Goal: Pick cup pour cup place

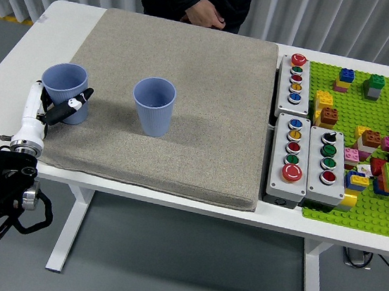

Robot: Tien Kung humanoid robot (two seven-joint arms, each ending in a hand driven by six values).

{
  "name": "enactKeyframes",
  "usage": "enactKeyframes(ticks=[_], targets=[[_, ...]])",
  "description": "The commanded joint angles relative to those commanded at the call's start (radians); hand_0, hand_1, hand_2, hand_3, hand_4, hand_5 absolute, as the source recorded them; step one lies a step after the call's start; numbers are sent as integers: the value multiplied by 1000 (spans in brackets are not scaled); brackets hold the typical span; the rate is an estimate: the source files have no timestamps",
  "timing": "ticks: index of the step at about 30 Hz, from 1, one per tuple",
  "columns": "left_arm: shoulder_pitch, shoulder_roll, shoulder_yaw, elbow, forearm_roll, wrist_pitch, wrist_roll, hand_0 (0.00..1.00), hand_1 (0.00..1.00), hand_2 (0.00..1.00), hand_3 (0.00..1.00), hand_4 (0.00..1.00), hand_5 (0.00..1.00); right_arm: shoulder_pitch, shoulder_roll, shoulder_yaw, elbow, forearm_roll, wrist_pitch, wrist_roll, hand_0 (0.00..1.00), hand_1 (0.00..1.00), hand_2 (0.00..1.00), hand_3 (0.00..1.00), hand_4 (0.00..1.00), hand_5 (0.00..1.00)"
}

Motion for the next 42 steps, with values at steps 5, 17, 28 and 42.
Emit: enactKeyframes(ticks=[5,17,28,42], targets=[[10,1,-7,-2,19,-33,4,686,667,741,827,998,527,-3,1,1,0,-1,0,0,723,690,736,701,315,296],[15,8,-39,-14,80,-87,24,844,846,998,998,998,645,2,0,-3,0,9,-1,2,724,690,735,702,313,297],[42,7,-69,-45,135,-89,32,855,854,998,998,998,640,3,0,-3,0,12,-2,3,724,690,736,702,313,294],[112,13,-113,-129,193,-85,41,859,853,998,998,998,628,5,-2,4,0,4,-2,3,724,690,737,700,312,293]])
